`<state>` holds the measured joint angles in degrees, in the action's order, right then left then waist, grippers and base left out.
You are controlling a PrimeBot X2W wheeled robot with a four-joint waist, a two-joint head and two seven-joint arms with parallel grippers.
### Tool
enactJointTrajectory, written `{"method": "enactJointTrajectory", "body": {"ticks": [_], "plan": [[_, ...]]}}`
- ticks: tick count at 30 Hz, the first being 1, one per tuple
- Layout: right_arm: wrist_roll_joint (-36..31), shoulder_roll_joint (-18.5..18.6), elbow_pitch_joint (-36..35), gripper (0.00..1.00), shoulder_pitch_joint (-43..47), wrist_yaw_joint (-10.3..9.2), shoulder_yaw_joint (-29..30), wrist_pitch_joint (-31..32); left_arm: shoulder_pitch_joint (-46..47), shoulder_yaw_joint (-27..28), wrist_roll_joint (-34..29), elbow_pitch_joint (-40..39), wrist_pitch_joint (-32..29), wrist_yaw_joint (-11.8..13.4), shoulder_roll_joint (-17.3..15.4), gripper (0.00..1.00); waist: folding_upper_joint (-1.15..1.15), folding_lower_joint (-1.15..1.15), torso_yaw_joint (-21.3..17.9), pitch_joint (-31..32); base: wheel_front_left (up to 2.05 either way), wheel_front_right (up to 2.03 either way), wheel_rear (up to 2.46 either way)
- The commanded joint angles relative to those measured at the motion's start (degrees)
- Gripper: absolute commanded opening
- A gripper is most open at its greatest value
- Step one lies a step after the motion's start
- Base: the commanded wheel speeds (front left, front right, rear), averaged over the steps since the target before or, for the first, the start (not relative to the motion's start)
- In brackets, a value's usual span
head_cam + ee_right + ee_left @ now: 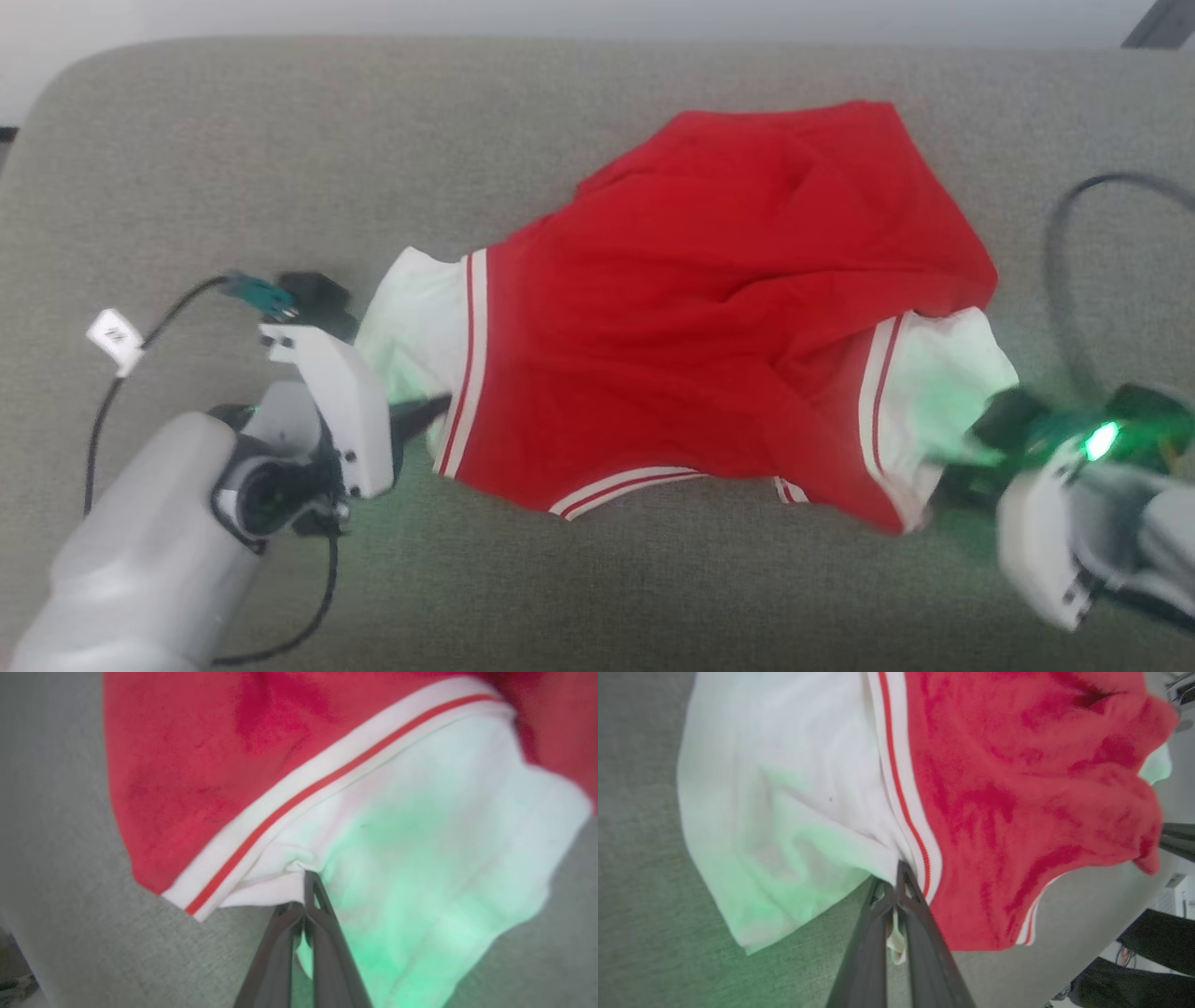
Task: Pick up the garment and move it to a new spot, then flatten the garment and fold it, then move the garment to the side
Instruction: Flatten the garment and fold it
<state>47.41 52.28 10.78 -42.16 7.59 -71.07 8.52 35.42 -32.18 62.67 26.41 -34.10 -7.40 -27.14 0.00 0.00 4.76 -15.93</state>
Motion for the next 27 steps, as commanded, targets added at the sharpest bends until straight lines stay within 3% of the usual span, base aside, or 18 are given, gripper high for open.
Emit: {"method": "enactJointTrajectory", "body": {"ticks": [1,7,10,13,19,25,27], "plan": [[0.98,0.29,0.22,0.0,0.4,-0.18,1.51,-1.33,-0.32,0.9,1.16,-0.55,1.07,-0.06,-0.78,0.0,0.0,0.0,-0.06,0.7,0.0,0.0,0.0],[9.67,2.93,-5.48,0.0,5.3,-0.14,13.27,-10.39,-1.96,5.94,10.67,-7.56,8.03,-0.08,-0.03,0.0,0.0,0.0,-0.47,2.69,0.0,0.0,0.0],[12.43,5.02,-8.68,0.0,6.25,-0.15,18.52,-12.43,-1.15,7.86,12.34,-10.1,10.92,-0.07,0.19,0.0,0.0,0.0,-0.63,2.91,0.0,0.0,0.0],[15.2,3.53,-9.41,0.0,4.61,-0.13,23.47,-13.65,2.48,9.93,12.41,-9.24,13.98,0.25,1.61,0.0,0.0,0.0,-1.11,2.03,0.0,0.0,0.0],[18.28,-4.48,-1.18,0.0,-6.03,-0.13,30.75,-12.03,15.65,10.22,8.1,-0.85,18.95,1.48,6.04,0.0,0.0,0.0,-1.79,-2.35,0.0,0.0,0.0],[19.18,-16.85,15.04,0.0,-26.41,-0.11,37.14,-10.2,34.84,13.67,3.32,12.24,29.08,4.58,9.2,0.0,0.0,0.0,-4.35,-8.64,0.0,0.0,0.0],[18.44,-20.79,21.15,0.0,-33.14,-0.11,39.12,-11.62,40.73,14.74,2.48,15.82,32.59,4.55,10.53,0.0,0.0,0.0,-5.13,-9.97,0.0,0.0,0.0]]}}
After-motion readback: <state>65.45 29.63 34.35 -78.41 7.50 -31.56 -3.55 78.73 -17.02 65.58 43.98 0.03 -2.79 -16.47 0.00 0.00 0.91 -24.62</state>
